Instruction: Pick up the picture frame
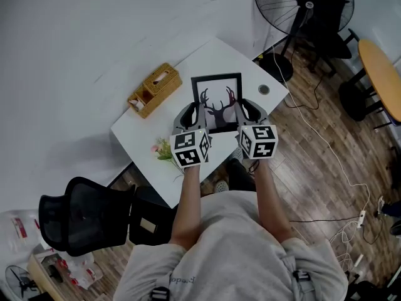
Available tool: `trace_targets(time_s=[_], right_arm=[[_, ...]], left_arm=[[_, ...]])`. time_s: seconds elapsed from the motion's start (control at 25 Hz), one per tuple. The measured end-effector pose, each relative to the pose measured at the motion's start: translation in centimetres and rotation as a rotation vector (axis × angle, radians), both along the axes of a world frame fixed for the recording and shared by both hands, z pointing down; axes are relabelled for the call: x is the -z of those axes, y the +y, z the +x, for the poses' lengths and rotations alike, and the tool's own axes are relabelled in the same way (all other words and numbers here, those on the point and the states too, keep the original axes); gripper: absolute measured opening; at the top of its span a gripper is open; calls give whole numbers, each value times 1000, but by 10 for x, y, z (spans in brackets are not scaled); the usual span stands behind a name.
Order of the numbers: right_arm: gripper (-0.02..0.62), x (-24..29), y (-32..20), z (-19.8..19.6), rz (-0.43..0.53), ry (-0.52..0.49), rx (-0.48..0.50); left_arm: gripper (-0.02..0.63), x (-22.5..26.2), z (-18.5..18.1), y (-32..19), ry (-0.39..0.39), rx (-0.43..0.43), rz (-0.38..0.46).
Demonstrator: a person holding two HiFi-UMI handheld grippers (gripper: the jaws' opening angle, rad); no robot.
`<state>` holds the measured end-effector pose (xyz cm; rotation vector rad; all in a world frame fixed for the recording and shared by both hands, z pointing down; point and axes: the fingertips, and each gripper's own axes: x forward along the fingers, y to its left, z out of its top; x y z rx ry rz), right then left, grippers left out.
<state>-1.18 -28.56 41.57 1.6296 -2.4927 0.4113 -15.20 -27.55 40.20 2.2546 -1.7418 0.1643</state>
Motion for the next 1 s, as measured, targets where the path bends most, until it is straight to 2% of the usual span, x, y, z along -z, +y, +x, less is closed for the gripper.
trace_targets(time_s=[1.0], right_arm=[[75, -10, -3, 18, -28, 2, -32]], left_arm=[[87, -10, 18, -5, 7, -22, -23]])
